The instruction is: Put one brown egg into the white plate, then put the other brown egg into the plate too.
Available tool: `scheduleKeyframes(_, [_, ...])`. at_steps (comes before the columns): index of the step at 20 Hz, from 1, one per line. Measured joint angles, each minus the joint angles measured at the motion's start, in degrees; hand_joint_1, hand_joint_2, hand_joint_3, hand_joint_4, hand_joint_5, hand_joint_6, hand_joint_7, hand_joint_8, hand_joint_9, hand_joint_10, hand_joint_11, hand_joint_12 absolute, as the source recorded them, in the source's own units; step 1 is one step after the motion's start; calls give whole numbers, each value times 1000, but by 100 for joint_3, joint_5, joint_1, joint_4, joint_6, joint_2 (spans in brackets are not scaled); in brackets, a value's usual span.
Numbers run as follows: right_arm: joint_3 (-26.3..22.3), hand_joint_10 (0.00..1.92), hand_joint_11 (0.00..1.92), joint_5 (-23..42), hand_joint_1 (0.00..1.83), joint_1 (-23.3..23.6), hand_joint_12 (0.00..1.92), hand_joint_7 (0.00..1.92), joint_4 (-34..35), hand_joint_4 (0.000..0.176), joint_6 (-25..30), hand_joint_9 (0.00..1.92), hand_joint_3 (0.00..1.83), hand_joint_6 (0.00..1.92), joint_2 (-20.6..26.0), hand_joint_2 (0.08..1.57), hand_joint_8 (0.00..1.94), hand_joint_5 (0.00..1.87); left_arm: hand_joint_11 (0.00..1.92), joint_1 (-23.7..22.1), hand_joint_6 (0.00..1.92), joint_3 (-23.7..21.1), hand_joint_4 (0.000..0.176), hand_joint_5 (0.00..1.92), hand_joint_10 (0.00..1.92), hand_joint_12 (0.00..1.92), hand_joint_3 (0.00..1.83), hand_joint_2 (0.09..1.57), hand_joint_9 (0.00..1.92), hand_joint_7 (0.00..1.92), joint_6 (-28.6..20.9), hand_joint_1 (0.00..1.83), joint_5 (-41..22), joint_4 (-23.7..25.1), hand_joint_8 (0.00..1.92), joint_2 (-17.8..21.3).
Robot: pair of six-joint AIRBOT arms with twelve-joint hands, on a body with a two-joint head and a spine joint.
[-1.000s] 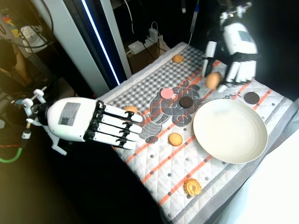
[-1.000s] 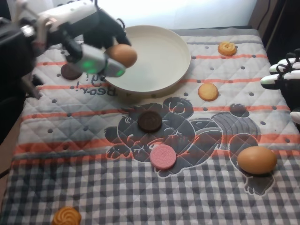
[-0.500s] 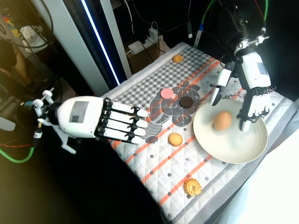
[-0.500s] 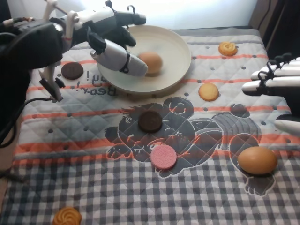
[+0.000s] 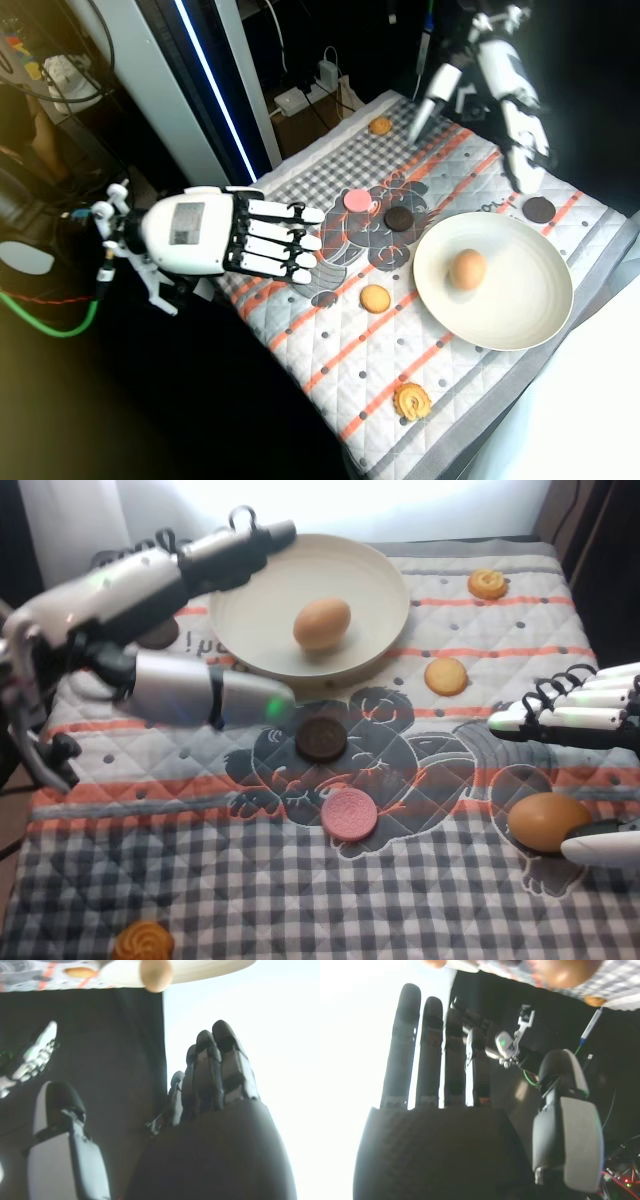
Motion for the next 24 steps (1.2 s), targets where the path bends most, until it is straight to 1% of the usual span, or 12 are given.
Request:
scheduleKeyframes(3, [35, 0, 445, -216, 615, 0, 632, 588, -4, 12, 0, 667, 2, 0, -111, 1002, 0, 466, 0, 238, 3, -258, 142, 173, 6, 569, 0, 862, 267, 245, -2, 717, -284, 28, 5, 245])
scheduleKeyframes(4, [39, 12, 453, -306, 772, 0, 712, 689, -52, 8, 0, 741, 0, 8, -166, 970, 12, 491, 0, 238, 3, -275, 160, 132, 2, 520, 3, 884, 268, 243, 0, 705, -341, -33, 1, 289])
scheduleKeyframes(9, [94, 14, 519, -422, 816, 2, 671, 740, -131, 0, 2, 785, 0, 13, -284, 928, 9, 582, 0, 238, 0, -289, 159, 118, 2, 393, 6, 914, 271, 250, -2, 663, -518, -28, 2, 297])
scheduleKeyframes(11, [122, 41, 613, -455, 874, 4, 913, 832, -103, 0, 0, 914, 0, 0, -315, 941, 12, 648, 0, 238, 1, -289, 157, 118, 0, 375, 3, 922, 264, 250, -4, 668, -527, -50, 1, 297])
scheduleKeyframes(12, [131, 737, 783, -439, 952, 7, 1384, 981, -111, 0, -2, 933, 1, 10, -337, 958, 98, 735, 0, 238, 1, -289, 159, 112, 0, 329, 2, 925, 264, 253, -11, 657, -527, -76, 1, 297])
scheduleKeyframes(13, [131, 737, 783, -409, 952, 9, 1384, 981, -105, 0, -2, 933, 1, 10, -343, 958, 98, 735, 0, 238, 1, -289, 159, 112, 0, 329, 2, 925, 264, 253, -11, 657, -527, -87, 1, 297])
scheduleKeyframes(14, [131, 1231, 841, -372, 980, 42, 1536, 907, -92, 0, 0, 834, 0, 9, -356, 962, 532, 795, 0, 238, 0, -289, 163, 110, 2, 267, 0, 926, 270, 257, -22, 650, -538, -92, 1, 297])
scheduleKeyframes(16, [140, 1299, 860, -374, 982, 50, 1587, 779, -83, 0, 4, 836, 0, 2, -396, 976, 884, 827, 0, 251, 0, -289, 161, 101, 4, 263, 0, 923, 278, 263, -24, 642, -555, -127, 3, 297])
scheduleKeyframes(20, [157, 1375, 985, -400, 1090, 76, 1609, 873, -96, 0, 48, 977, 1, 14, -402, 1003, 918, 955, 0, 251, 3, -289, 156, 106, 1, 217, 1, 937, 274, 264, -24, 629, -555, -140, 1, 297])
scheduleKeyframes(22, [256, 1614, 1073, -417, 1167, 201, 1765, 871, -179, 0, 59, 1005, 6, 818, -435, 1078, 1214, 1042, 0, 264, 0, -289, 159, 106, 1, 251, 0, 933, 282, 265, -24, 636, -586, -166, 0, 297])
scheduleKeyframes(23, [391, 1556, 1065, -472, 1166, 372, 1742, 873, -251, 0, 52, 1001, 2, 893, -494, 1094, 1199, 1018, 0, 278, 0, -289, 161, 102, 1, 256, 0, 934, 281, 264, -24, 633, -610, -181, 0, 297])
scheduleKeyframes(24, [601, 1088, 964, -564, 1262, 621, 1378, 1032, -289, 0, 44, 1026, 0, 753, -570, 1109, 1128, 981, 0, 293, 2, -299, 164, 81, 3, 204, 1, 937, 274, 260, -37, 623, -632, -190, 2, 304])
